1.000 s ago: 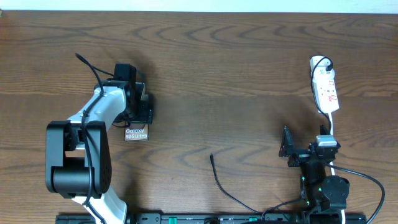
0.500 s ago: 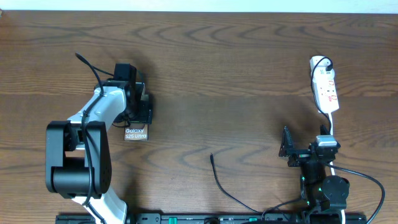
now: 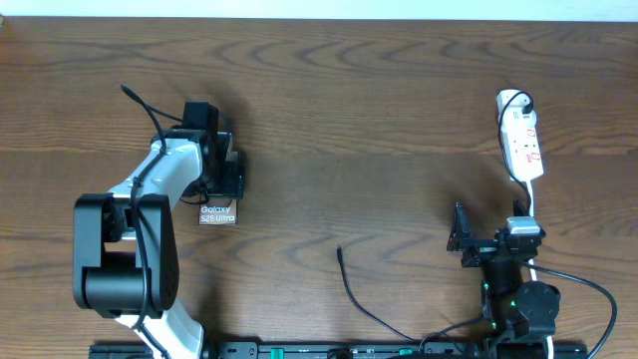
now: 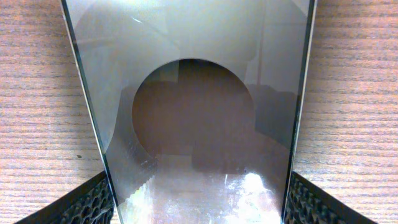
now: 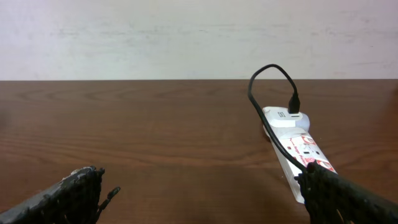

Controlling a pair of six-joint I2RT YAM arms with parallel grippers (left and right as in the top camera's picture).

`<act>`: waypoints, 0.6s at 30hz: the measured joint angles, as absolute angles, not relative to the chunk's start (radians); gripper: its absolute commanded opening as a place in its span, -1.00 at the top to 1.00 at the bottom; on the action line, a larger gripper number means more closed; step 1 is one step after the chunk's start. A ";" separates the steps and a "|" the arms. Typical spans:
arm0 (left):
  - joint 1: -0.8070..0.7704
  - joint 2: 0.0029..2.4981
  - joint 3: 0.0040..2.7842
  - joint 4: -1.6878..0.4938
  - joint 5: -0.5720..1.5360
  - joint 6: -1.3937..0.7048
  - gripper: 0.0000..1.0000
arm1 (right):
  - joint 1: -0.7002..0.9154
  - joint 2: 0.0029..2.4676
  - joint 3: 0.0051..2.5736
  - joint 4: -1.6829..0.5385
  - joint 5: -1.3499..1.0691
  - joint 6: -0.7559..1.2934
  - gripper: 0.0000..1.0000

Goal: Plug charger to phone and switch on socket
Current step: 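Close the left gripper on the phone's long edges, then lift the phone with the left gripper and tilt it upright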

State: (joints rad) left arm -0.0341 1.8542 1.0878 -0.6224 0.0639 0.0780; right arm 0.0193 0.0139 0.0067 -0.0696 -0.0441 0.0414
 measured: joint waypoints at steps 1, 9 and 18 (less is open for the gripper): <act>-0.034 1.854 1.088 -0.622 0.064 0.078 0.85 | 0.019 0.014 0.007 -0.070 -0.044 0.041 -0.99; -0.034 1.854 1.088 -0.622 0.064 0.078 0.86 | 0.019 0.014 0.007 -0.070 -0.044 0.041 -0.99; -0.034 1.854 1.088 -0.622 0.064 0.075 0.85 | 0.019 0.014 0.007 -0.070 -0.044 0.041 -0.99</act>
State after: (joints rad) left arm -0.0341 1.8542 1.0878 -0.6224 0.0639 0.0753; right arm 0.0193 0.0139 0.0067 -0.0696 -0.0441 0.0414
